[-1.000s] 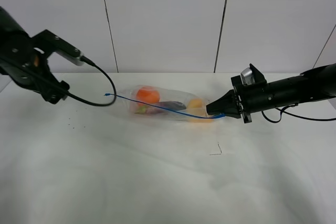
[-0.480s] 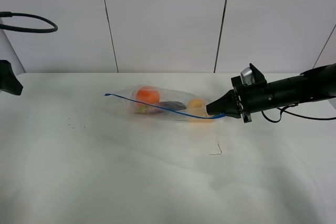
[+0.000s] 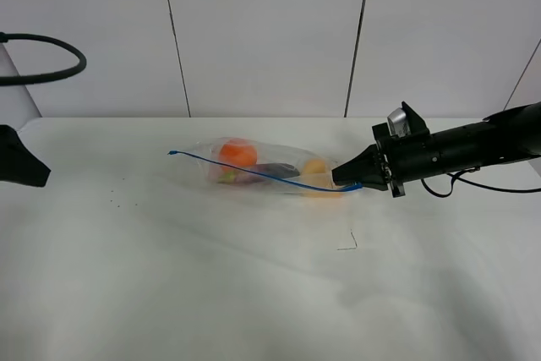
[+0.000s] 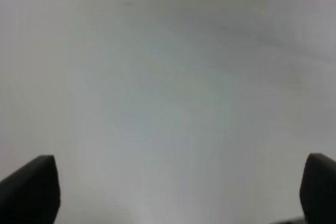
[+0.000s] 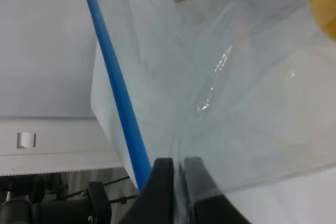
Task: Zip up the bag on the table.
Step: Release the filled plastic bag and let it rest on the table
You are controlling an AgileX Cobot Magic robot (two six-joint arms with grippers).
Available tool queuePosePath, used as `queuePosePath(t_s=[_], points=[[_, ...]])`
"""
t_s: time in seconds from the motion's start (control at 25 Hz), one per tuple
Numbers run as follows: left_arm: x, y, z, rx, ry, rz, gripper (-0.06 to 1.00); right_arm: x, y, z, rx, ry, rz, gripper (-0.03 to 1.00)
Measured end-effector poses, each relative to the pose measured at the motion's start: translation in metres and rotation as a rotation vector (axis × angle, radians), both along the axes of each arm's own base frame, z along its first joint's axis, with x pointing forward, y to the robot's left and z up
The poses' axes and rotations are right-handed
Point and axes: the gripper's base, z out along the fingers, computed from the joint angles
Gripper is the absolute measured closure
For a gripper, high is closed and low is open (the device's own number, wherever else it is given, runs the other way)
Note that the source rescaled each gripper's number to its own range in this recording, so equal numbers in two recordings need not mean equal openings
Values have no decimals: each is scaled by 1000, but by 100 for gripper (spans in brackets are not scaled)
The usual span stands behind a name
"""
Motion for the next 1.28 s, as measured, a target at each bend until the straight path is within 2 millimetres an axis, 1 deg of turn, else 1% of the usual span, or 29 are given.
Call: queuePosePath(t_s=[0.12,0.28,0.48,0.56,0.76,0.92,1.12,1.28], points=[[-18,-10,1,-62,-43,-37,-5,0,0,0,0,0,0,97],[-44,-24,7,-60,-120,-115,-5,0,0,0,0,0,0,97],[-76,-27,18,-8,-219,-132,-5,0,0,0,1,0,1,97],[-89,-27,19,7,-257,-122,-5,0,0,0,1,0,1,97],[-115,-30,5,-1,-275,-98,-5,0,0,0,1,0,1,97],[-137,-31,-4,24,-332,-81,-5,0,0,0,1,-1,1,97],[-163,-26,-9,68,-404,20,-5,0,0,0,0,-1,2,97],[-178,-21,-18,114,-428,91,-5,0,0,0,-3,-1,5,97]])
